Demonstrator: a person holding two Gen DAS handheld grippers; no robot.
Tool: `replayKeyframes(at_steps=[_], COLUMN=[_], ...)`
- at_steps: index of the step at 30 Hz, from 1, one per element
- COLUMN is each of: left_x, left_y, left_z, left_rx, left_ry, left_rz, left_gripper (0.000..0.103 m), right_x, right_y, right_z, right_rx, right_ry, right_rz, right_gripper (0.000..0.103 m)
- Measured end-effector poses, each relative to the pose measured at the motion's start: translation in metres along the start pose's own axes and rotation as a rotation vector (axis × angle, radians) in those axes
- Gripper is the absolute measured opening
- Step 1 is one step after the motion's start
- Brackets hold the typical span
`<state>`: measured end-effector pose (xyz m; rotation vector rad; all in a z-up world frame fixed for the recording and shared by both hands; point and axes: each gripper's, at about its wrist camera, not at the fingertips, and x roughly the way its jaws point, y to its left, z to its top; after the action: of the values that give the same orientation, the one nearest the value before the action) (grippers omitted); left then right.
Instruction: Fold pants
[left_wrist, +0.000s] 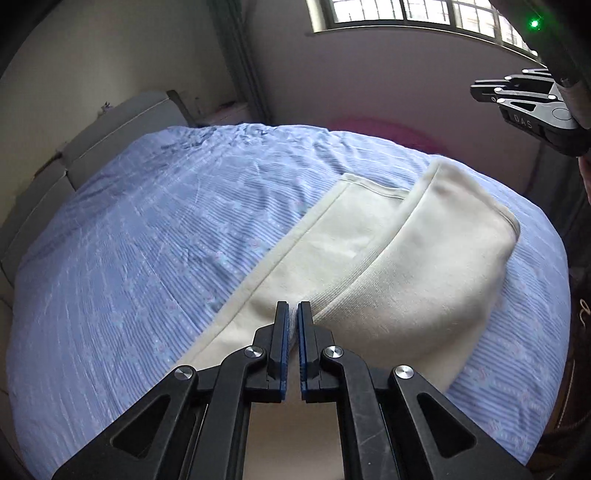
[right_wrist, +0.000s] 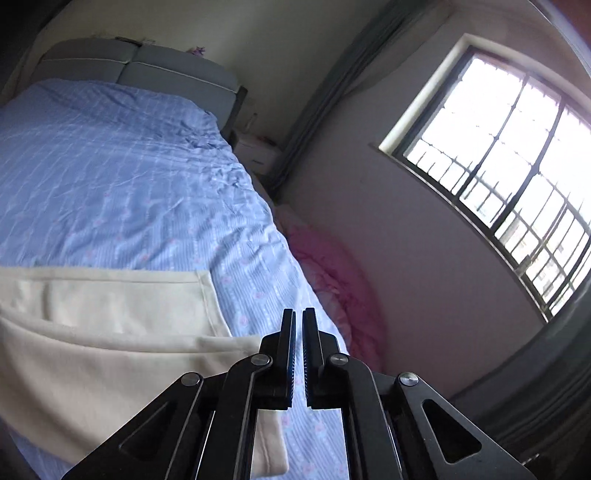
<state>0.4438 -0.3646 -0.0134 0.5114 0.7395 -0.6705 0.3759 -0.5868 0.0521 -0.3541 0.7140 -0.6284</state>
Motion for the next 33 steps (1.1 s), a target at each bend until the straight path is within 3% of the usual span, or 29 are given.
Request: replayKeyframes(at_steps=[5, 8, 11, 15, 18, 20, 22, 23, 25, 27, 29, 30, 33], left_x=[0.054, 0.074, 0.082, 0.084, 0.082, 0.081, 0.081, 0.082, 0.084, 0.086, 0.087, 0.086, 0.083], left_y=[0.017, 0.004, -0.011, -0.02, -0.018, -0.016, -0.014, -0.013, -0.012, -0.01, -0.009, -0.009, -0.01], left_z=[0.005, -0.008, -0.021, -0.027, -0.027, -0.026, -0.026, -0.026, -0.027, -0.029, -0.031, -0.032, -0.033], left_rx=[-0.088, -0.053, -0.003, 0.042, 0.046, 0.044, 0.039, 0.034, 0.022, 0.012, 0.01, 0.01, 0.019], left_ry=[0.064, 0.09, 0.117, 0.131, 0.138, 0.138, 0.14, 0.142, 0.146, 0.149, 0.149, 0.148, 0.142], left_rz=[0.01, 0.003, 0.004, 0.013, 0.007, 0.005, -0.002, -0.006, -0.013, -0.017, -0.021, -0.023, -0.027], left_gripper=[0.006, 0.005, 0.005, 0.005, 0.005, 0.005, 0.005, 0.005, 0.005, 0.005, 0.005, 0.005, 0.005], right_x=[0.057, 0.096, 0.129, 0.169, 0.183, 0.191, 0.194, 0.195, 0.195, 0.192, 0.185, 0.18, 0.16], right_y=[-0.012, -0.009, 0.003, 0.027, 0.046, 0.053, 0.053, 0.054, 0.057, 0.065, 0.072, 0.076, 0.081], right_z=[-0.006, -0.033, -0.059, -0.078, -0.077, -0.074, -0.071, -0.07, -0.07, -0.071, -0.071, -0.071, -0.067], right_rx=[0.136, 0.17, 0.175, 0.258, 0.258, 0.248, 0.26, 0.275, 0.294, 0.26, 0.199, 0.156, 0.061], right_ry=[0.129, 0.218, 0.281, 0.385, 0.421, 0.437, 0.433, 0.433, 0.445, 0.462, 0.439, 0.436, 0.369], right_rz=[0.146, 0.253, 0.317, 0.536, 0.567, 0.561, 0.57, 0.585, 0.632, 0.604, 0.555, 0.513, 0.443], right_gripper=[0.01, 0.032, 0.034, 0.034, 0.035, 0.04, 0.053, 0.054, 0.053, 0.05, 0.032, 0.015, 0.007])
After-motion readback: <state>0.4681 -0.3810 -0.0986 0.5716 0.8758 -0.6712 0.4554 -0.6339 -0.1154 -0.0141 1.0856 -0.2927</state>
